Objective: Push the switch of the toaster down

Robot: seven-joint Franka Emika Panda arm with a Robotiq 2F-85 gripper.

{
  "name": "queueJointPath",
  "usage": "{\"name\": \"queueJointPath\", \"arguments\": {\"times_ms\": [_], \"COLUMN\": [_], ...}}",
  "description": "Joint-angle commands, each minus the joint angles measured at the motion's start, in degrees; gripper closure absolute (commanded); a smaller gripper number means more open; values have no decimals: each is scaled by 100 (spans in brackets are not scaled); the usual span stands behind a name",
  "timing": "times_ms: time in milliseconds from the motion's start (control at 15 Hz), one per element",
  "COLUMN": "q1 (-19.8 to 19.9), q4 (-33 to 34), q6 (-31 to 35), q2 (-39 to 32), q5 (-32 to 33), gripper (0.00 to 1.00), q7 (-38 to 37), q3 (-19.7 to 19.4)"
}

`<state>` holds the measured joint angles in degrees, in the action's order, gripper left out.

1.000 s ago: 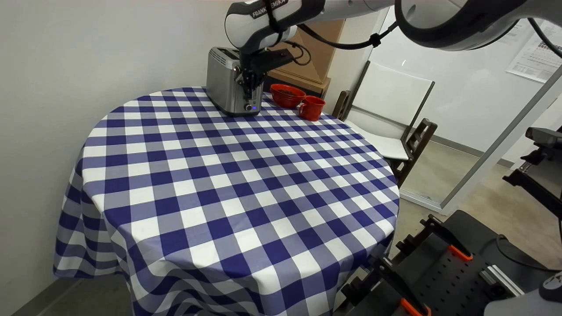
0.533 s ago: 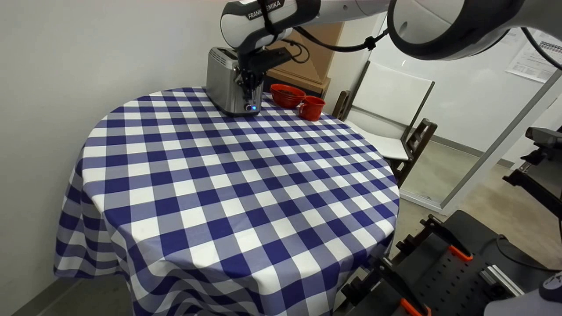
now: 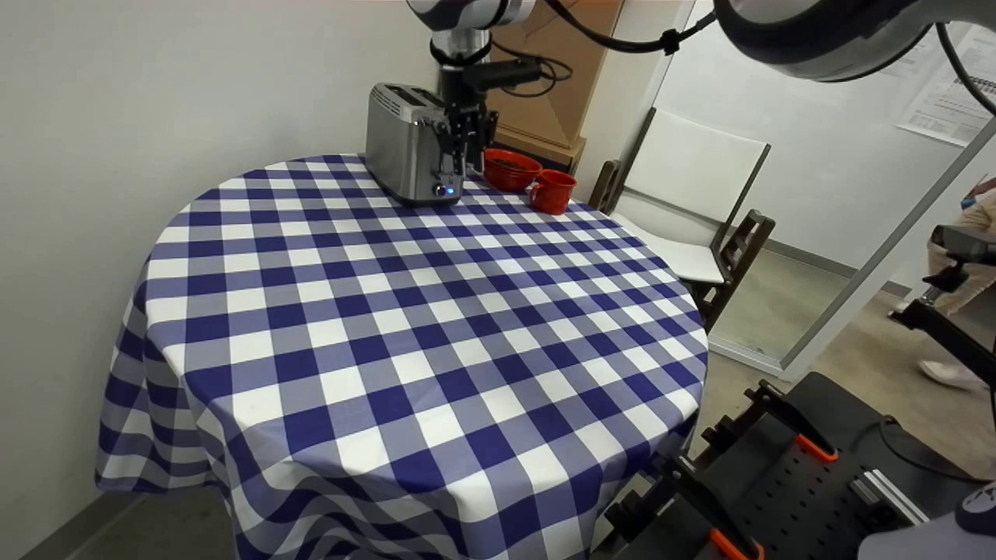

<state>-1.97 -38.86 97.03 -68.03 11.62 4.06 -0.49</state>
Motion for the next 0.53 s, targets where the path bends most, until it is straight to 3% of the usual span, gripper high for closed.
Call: {"name": "queueJointPath", "arguments": {"times_ms": [0,200,467], "q1": [93,103,192], "q4": [-371,-781,-1863], "q6": [-1035,-1448,-1354], "q2": [794,1387,2290], "q5": [-17,95,-7], "gripper": [23,0,0], "q7": [305,427,259], "q3": [23,-23,24]}}
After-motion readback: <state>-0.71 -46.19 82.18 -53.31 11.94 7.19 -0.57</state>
